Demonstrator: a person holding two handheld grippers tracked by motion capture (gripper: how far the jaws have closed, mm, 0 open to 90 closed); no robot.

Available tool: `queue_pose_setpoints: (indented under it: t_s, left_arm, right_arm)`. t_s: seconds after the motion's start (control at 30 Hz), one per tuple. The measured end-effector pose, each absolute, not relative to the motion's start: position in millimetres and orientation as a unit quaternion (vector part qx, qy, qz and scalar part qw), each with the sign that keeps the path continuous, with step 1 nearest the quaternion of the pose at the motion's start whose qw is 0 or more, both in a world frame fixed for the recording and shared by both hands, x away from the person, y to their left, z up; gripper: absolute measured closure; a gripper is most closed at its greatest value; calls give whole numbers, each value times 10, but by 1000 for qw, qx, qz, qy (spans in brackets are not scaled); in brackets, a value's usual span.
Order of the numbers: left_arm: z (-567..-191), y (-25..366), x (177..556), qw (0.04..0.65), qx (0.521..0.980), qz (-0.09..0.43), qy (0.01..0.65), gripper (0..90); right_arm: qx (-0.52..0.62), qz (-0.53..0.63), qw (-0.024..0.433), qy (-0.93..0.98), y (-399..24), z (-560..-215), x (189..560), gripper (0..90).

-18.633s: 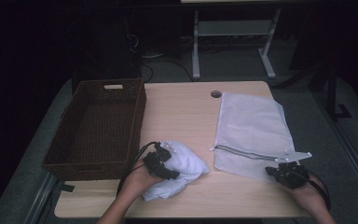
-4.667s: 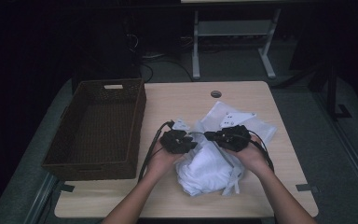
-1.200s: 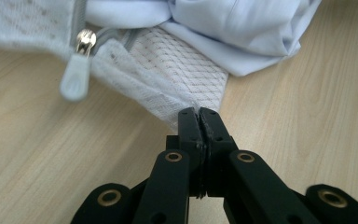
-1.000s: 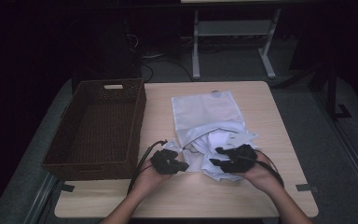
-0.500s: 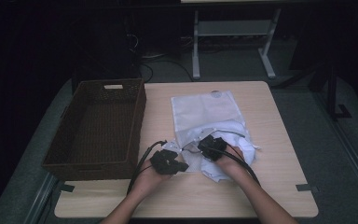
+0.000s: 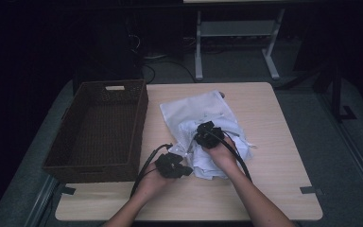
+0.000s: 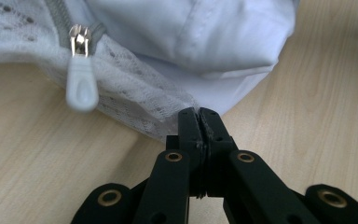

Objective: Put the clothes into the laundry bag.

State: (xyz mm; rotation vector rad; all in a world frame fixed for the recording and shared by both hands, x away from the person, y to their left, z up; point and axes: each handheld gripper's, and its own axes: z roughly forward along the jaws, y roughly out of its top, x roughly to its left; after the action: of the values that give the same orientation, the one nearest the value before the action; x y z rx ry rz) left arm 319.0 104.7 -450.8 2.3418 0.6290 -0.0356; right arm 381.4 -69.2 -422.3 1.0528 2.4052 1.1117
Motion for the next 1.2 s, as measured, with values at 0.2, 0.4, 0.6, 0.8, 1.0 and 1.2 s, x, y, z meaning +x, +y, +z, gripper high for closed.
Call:
queue_pose_setpoints:
  t_s: [0.2, 0.4, 0.6, 0.8, 1.0, 1.2]
  left_arm:
    - [-4503, 1100, 3214, 353, 902, -10, 248, 885]
    - [-4496, 1111, 3213, 354, 900, -8, 254, 883]
    - [-4489, 1116, 3211, 352, 902, -5, 251, 883]
    - [-4483, 1104, 3200, 355, 901, -6, 249, 883]
    - [-4481, 1087, 3190, 351, 904, -6, 243, 884]
    - [-4463, 1064, 3175, 351, 905, -1, 240, 884]
  right_arm:
    - [314, 390, 135, 855, -817, -4211, 3610, 709]
    - [268, 383, 122, 875, -1099, -4107, 3205, 550]
    - [250, 350, 112, 896, -1191, -4238, 2966, 413]
    - [245, 314, 137, 907, -1068, -4350, 2916, 645]
    - [273, 361, 153, 878, -1082, -4298, 2998, 886]
    - [292, 366, 164, 868, -894, -4198, 3250, 887]
